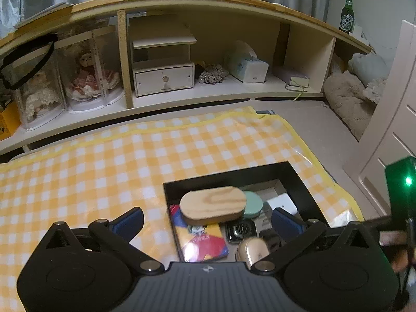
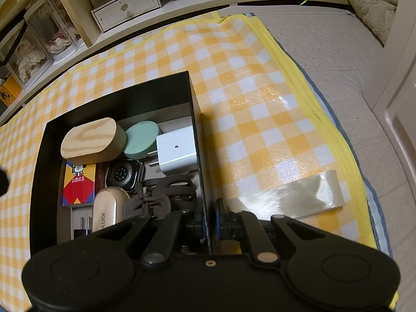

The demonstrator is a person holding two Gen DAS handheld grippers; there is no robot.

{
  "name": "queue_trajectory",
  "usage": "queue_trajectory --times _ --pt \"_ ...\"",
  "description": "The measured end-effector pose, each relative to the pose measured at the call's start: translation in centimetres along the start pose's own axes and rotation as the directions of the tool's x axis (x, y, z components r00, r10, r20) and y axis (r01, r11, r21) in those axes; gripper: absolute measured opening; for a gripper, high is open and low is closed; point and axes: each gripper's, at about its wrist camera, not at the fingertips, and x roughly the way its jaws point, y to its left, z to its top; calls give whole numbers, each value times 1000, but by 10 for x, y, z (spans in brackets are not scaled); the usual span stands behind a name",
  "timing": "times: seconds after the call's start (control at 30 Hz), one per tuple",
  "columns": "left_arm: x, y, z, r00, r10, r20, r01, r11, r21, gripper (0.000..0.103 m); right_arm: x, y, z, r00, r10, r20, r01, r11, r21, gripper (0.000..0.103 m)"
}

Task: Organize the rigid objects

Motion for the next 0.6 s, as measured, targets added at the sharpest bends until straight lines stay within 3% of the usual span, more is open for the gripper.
queue_trajectory --times 0.53,0.57,0.6 --pt "-55 32 -21 999 -10 -36 7 996 -94 103 -7 -1 2 1000 -9 13 9 1000 -1 8" --pt "-57 34 -23 999 -12 -30 9 995 -100 103 -9 0 2 1000 -17 21 17 1000 -3 9" --pt "-59 36 -23 1000 -12 -25 9 994 -106 103 -12 0 3 999 -24 33 24 1000 -8 16"
